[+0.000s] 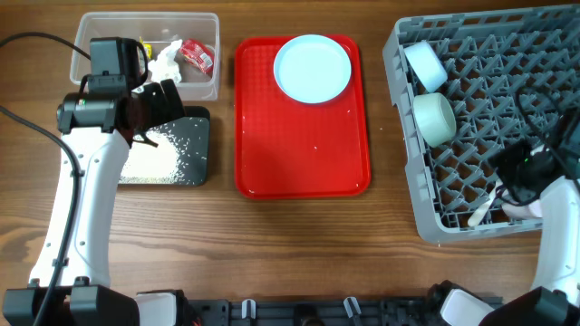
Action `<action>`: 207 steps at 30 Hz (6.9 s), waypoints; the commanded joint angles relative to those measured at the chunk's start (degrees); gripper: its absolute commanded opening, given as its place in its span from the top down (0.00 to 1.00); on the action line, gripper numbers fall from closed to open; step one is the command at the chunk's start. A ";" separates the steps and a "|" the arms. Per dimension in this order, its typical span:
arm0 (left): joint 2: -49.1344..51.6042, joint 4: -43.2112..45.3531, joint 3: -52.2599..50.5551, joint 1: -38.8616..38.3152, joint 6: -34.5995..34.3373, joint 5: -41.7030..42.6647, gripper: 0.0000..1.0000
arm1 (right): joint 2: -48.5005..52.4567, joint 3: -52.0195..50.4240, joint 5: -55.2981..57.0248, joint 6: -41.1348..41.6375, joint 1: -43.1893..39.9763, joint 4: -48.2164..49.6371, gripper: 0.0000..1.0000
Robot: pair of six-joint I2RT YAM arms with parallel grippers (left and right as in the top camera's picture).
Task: Sort waste into correct bins and load items into the dishwasher rack
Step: 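Grasp the light-blue plate on the red tray with the right gripper, then stand the light-blue plate upright in the rack's back right slots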
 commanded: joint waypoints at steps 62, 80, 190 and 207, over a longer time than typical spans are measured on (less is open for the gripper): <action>-0.39 0.13 0.44 0.37 -0.94 -0.52 0.00 | 17.25 42.53 59.65 -21.99 32.20 -3.23 0.96; -0.39 0.13 0.42 0.37 -0.94 -0.52 0.00 | 30.75 39.17 54.95 -41.27 24.17 10.69 0.96; -0.39 0.13 0.42 0.37 -0.94 -0.52 0.00 | 26.18 36.87 63.14 -29.29 25.33 10.80 0.96; -0.39 0.13 0.44 0.37 -0.92 -0.52 0.00 | 31.15 35.34 55.58 -29.03 27.80 8.94 0.96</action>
